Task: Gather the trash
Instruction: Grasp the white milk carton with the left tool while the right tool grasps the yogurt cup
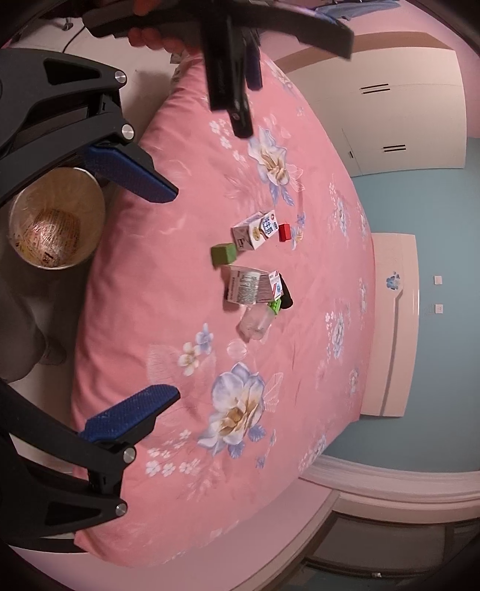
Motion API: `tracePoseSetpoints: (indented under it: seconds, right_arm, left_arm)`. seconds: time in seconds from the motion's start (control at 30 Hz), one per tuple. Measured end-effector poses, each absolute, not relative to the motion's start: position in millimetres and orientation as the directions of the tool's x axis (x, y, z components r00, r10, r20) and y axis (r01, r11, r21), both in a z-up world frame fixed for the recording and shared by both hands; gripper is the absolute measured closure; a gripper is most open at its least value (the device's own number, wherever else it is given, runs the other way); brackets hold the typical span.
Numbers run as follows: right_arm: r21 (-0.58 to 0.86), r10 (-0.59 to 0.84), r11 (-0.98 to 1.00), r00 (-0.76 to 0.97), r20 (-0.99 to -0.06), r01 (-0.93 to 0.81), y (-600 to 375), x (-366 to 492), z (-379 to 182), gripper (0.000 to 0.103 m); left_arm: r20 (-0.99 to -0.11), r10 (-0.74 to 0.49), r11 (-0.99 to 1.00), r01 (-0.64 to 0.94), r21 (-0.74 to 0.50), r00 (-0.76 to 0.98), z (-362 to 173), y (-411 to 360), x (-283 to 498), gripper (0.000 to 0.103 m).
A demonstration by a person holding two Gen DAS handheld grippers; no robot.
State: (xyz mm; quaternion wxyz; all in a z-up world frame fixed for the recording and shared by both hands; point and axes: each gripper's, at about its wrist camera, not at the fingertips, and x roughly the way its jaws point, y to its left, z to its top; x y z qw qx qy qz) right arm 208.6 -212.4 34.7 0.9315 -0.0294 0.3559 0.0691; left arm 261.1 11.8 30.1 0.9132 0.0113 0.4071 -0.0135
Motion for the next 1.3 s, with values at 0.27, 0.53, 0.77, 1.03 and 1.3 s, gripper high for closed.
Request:
tracePoseSetpoints:
  seconds: [0.27,0.53,0.77,1.03,1.3]
  right_arm:
    - [-0.011,0.107,0.987,0.716,-0.690,-0.158,-208.8,282.1,29.0,0.007]
    - [0.018,0.107,0.990,0.658,-0.746,-0.141,-206.1,361.5,0.3,0.007]
    - [0.065,0.133,0.988,0.568,-0.812,-0.138,-197.4,421.3,-40.4,0.007]
    - [0.066,0.119,0.990,0.485,-0.866,-0.124,-185.0,473.7,-83.2,0.007]
    - [0.118,0.164,0.983,0.389,-0.906,-0.139,-179.2,501.2,-119.0,0.043]
  left_arm:
    - [-0.793,-0.003,1.000,-0.016,-0.016,0.610,18.6,6.5,348.7,0.003]
    - [-0.849,0.005,0.996,-0.074,-0.040,0.528,-13.0,0.1,423.8,0.003]
    - [-0.907,0.013,0.990,-0.130,-0.047,0.422,-57.6,-3.3,479.6,0.003]
    - [-0.949,0.003,0.982,-0.182,-0.057,0.315,-107.0,-1.8,515.9,0.004]
    - [-0.958,-0.005,0.989,-0.141,-0.048,0.287,-125.7,-13.5,528.4,0.021]
